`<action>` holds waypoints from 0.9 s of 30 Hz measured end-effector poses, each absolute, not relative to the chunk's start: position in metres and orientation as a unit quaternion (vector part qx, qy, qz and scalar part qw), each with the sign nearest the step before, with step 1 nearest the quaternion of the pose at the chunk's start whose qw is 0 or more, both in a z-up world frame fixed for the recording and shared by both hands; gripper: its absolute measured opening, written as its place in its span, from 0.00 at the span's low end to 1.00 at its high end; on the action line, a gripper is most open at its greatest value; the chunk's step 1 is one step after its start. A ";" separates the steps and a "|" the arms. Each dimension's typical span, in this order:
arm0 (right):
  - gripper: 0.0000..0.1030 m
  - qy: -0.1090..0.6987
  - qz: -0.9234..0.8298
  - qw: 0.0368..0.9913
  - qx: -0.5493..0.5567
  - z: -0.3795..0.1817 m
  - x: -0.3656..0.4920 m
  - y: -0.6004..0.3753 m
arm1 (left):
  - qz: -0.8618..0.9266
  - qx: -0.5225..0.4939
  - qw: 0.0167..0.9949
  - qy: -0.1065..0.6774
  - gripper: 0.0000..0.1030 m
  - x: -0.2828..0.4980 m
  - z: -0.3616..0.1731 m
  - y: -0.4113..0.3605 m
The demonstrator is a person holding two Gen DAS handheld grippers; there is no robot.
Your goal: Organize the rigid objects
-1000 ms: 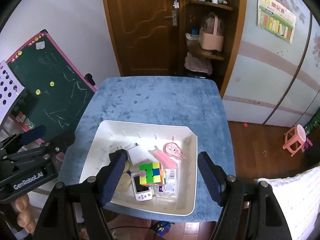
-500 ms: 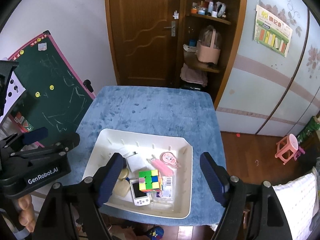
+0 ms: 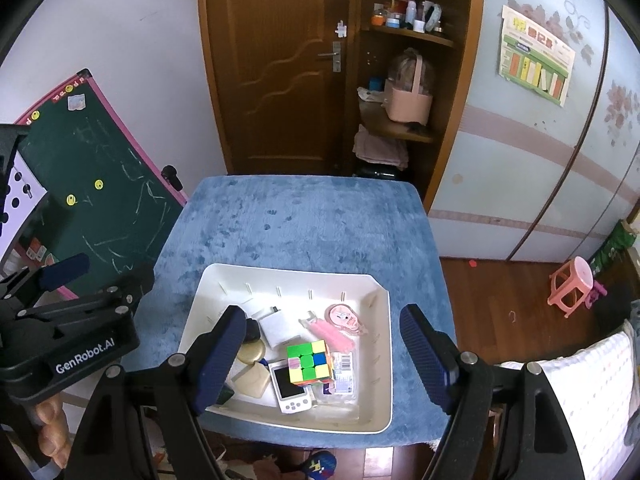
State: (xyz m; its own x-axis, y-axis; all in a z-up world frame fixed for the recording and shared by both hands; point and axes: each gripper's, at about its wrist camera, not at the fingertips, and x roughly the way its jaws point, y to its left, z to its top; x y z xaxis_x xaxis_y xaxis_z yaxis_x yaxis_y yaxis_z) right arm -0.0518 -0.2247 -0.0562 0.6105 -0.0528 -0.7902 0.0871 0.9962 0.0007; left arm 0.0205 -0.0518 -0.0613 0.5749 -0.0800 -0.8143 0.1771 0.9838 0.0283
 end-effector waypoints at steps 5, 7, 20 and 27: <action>0.78 0.439 -0.042 0.897 0.022 -0.056 -0.053 -0.224 | -0.071 0.054 0.885 0.457 0.82 0.022 -0.062 -0.050; 0.78 0.439 -0.045 0.897 0.024 -0.056 -0.054 -0.222 | -0.072 0.055 0.884 0.459 0.82 0.023 -0.064 -0.051; 0.78 0.433 -0.056 0.899 0.030 -0.056 -0.061 -0.221 | -0.071 0.056 0.883 0.461 0.82 0.023 -0.064 -0.051; 0.78 0.434 -0.055 0.899 0.032 -0.055 -0.065 -0.223 | -0.069 0.055 0.883 0.462 0.82 0.019 -0.065 -0.051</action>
State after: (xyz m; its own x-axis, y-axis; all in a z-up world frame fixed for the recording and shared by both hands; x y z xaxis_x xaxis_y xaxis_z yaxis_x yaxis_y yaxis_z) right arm -0.0645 -0.2232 -0.0553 0.6167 -0.0716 -0.7839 0.1276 0.9918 0.0097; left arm 0.0191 -0.0507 -0.0648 0.5642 -0.0710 -0.8225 0.1726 0.9844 0.0334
